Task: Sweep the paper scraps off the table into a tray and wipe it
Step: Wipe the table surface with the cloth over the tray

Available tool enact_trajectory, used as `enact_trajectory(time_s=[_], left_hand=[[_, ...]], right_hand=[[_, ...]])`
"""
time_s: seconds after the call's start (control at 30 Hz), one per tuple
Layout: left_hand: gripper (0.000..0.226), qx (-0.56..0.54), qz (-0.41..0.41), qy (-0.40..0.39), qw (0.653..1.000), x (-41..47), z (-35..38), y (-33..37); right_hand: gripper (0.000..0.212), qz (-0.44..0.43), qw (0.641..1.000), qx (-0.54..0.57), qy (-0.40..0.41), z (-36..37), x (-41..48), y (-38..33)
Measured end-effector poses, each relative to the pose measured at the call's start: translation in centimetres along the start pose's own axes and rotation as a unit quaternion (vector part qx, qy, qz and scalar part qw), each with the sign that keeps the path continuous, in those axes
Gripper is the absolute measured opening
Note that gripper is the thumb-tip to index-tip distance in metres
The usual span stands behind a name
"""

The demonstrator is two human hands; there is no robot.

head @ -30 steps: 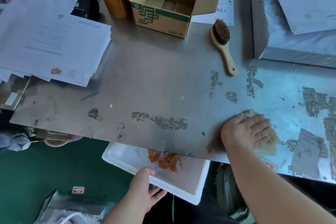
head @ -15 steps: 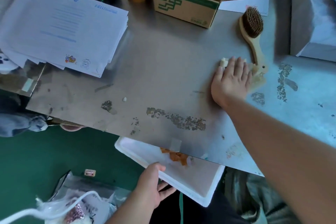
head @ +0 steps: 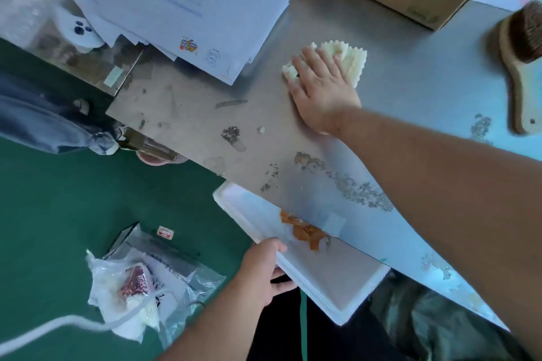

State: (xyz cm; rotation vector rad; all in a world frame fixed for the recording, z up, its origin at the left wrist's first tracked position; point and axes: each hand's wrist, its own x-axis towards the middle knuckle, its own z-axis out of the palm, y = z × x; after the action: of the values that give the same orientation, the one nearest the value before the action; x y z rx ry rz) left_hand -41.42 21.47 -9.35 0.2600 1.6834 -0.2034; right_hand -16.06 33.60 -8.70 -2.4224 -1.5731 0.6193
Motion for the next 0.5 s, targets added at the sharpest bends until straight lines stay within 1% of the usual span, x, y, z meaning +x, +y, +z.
enact_trajectory(time_s=[0.1, 0.2, 0.43, 0.5], left_hand=[[0.017, 0.002, 0.000, -0.010, 1.000, 0.0, -0.5, 0.1], [0.011, 0.006, 0.004, -0.016, 1.000, -0.5, -0.6, 0.0], [0.007, 0.005, 0.012, -0.022, 1.000, -1.6, -0.8, 0.0], [0.009, 0.004, 0.015, -0.031, 0.999, -2.0, -0.9, -0.3]], right_hand=[[0.060, -0.053, 0.998, -0.017, -0.021, 1.1, -1.4, -1.8], [0.059, -0.102, 0.994, -0.029, -0.036, 2.0, -3.2, -2.7], [0.054, -0.184, 0.980, -0.040, -0.067, 4.2, -8.3, -4.1], [0.053, -0.208, 0.974, -0.037, -0.076, 5.1, -10.3, -4.6]])
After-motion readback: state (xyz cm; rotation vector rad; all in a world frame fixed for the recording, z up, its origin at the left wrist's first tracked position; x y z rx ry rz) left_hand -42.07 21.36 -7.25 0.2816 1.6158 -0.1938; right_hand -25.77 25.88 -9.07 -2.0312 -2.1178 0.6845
